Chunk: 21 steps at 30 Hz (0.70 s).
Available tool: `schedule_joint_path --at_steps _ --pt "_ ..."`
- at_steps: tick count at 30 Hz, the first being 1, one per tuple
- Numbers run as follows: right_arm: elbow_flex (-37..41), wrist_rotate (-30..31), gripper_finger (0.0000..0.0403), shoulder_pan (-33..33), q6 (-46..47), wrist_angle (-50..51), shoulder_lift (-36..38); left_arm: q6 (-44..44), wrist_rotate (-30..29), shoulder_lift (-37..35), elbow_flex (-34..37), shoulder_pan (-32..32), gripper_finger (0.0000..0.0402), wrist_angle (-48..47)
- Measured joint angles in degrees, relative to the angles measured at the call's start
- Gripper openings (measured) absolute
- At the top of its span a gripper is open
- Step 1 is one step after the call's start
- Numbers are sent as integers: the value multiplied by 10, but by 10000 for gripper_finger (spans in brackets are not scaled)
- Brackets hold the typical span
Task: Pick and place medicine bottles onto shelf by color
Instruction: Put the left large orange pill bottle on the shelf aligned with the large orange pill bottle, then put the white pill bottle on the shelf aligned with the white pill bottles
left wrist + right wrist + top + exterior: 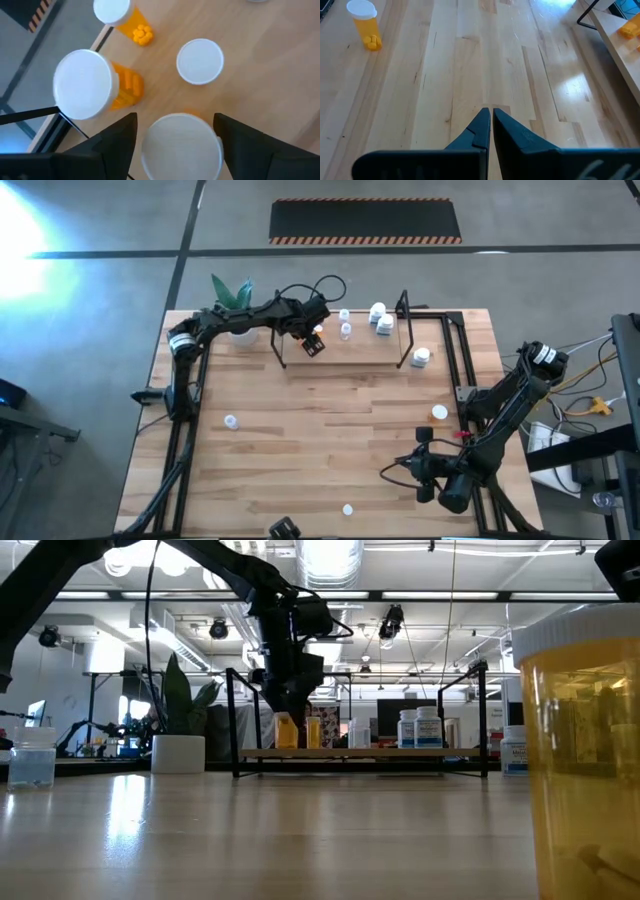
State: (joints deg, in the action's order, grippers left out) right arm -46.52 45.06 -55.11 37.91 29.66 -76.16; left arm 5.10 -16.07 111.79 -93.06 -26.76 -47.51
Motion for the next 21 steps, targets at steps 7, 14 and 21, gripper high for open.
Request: schedule_joint_path --at_steps 7,14,21 --pt "0 0 12 0 0 0 0 -1 -9 0 -10 0 245 0" --pt "0 0 12 0 0 0 0 -1 -42 -5 -13 0 245 -4" --pt "0 0 12 0 0 0 0 4 -79 -47 -14 4 245 -16"
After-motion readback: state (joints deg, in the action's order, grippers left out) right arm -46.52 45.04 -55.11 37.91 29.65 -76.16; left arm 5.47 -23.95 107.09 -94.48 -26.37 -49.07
